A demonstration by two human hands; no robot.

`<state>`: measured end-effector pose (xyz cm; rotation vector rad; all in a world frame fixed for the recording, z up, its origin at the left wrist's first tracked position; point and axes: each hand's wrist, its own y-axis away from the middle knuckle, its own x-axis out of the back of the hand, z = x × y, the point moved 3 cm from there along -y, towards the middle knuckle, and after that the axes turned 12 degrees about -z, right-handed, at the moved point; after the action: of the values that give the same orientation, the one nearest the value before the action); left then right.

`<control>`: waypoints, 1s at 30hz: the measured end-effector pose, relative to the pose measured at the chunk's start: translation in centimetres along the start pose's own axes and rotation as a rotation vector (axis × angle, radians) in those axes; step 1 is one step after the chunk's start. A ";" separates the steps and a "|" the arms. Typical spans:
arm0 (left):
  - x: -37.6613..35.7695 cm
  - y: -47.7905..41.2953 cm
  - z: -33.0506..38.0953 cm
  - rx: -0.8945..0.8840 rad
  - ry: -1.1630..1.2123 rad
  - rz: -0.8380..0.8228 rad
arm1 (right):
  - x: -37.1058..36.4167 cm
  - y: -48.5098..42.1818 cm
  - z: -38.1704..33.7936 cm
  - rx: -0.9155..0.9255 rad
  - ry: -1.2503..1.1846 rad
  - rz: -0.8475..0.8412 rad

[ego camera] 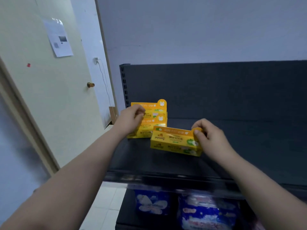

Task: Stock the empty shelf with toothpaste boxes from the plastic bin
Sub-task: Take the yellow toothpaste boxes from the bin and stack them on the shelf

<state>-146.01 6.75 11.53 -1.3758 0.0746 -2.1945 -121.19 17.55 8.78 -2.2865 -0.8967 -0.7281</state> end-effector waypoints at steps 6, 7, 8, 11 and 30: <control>2.9 2.9 -2.4 0.042 0.086 0.256 | -2.9 -4.6 -3.9 0.059 0.008 -0.054; 3.1 3.3 -2.8 0.058 0.092 0.274 | -3.4 -5.7 -4.5 0.069 0.008 -0.056; 3.2 3.7 -3.3 0.075 0.091 0.283 | -3.8 -6.7 -5.1 0.076 0.005 -0.053; 2.8 4.4 -4.5 0.113 0.081 0.265 | -4.8 -9.3 -5.7 0.063 0.002 -0.045; -1.7 4.0 1.7 -0.034 -0.039 0.247 | -4.6 -6.2 -3.0 -0.027 0.125 -0.006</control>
<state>-142.41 4.56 9.67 -1.3499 0.2555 -1.9691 -129.43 17.37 9.72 -2.2352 -0.8404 -0.8806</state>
